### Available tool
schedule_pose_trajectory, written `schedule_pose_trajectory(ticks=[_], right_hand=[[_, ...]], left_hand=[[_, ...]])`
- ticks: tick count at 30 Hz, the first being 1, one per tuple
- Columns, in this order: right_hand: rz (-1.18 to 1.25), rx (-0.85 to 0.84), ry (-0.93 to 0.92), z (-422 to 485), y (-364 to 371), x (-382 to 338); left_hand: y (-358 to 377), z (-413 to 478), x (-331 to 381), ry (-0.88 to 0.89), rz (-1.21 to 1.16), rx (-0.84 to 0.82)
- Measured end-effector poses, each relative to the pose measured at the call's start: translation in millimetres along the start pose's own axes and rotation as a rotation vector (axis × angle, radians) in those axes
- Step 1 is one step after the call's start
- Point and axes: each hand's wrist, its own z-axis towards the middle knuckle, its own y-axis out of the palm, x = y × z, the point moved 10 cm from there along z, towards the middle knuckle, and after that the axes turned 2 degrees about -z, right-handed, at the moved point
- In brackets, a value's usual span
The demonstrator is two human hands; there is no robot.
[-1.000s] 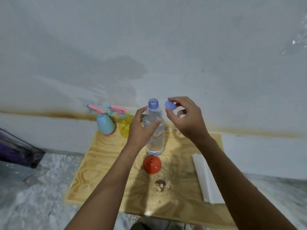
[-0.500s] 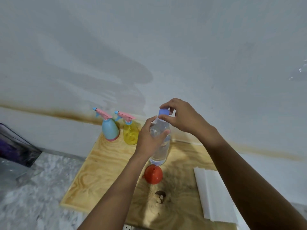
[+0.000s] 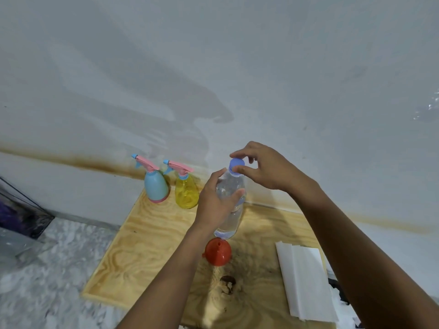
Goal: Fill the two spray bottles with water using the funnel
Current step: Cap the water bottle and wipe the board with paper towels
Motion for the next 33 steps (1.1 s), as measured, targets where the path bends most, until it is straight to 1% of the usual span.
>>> schedule_pose_trajectory(ticks=[2, 4, 5, 8, 10, 12, 14, 17, 18, 19, 20, 23, 26, 30, 33], right_hand=[[-0.032, 0.047, 0.038, 2, 1, 0], [-0.059, 0.057, 0.026, 3, 0, -4], [-0.054, 0.032, 0.003, 3, 0, -6], [-0.011, -0.118, -0.068, 3, 4, -7], [-0.061, -0.141, -0.079, 3, 5, -5], [-0.103, -0.106, -0.073, 3, 5, -6], [-0.096, -0.037, -0.037, 3, 5, -7], [-0.061, 0.180, 0.081, -4, 2, -4], [-0.057, 0.239, 0.117, -8, 2, -2], [-0.047, 0.263, 0.137, -11, 3, 0], [-0.012, 0.248, 0.144, -11, 5, 3], [0.175, 0.104, 0.101, -8, 10, 8], [0.236, 0.054, 0.033, -6, 9, 4], [0.104, 0.107, 0.040, -5, 14, 0], [0.080, 0.250, 0.141, -10, 14, 3]], left_hand=[[-2, 1, -2, -0.004, -0.011, 0.005], [-3, 2, -2, -0.006, -0.020, 0.001], [-3, 2, -2, -0.004, -0.018, -0.002], [-2, 2, -2, -0.012, -0.008, -0.007], [-1, 2, -2, -0.014, -0.003, -0.010], [-2, 2, -2, -0.012, -0.001, -0.004], [-3, 1, -2, -0.011, -0.004, 0.003], [-3, 2, -2, 0.001, -0.002, 0.003], [-3, 2, -2, 0.006, -0.003, 0.000], [-2, 2, -1, 0.010, -0.006, -0.004], [-2, 2, -1, 0.012, -0.008, -0.008], [-1, 3, -2, 0.000, 0.001, -0.017], [-2, 4, -5, -0.012, 0.000, -0.020], [-2, 3, -5, -0.009, -0.006, -0.004], [-1, 4, -3, -0.002, 0.004, -0.010]])
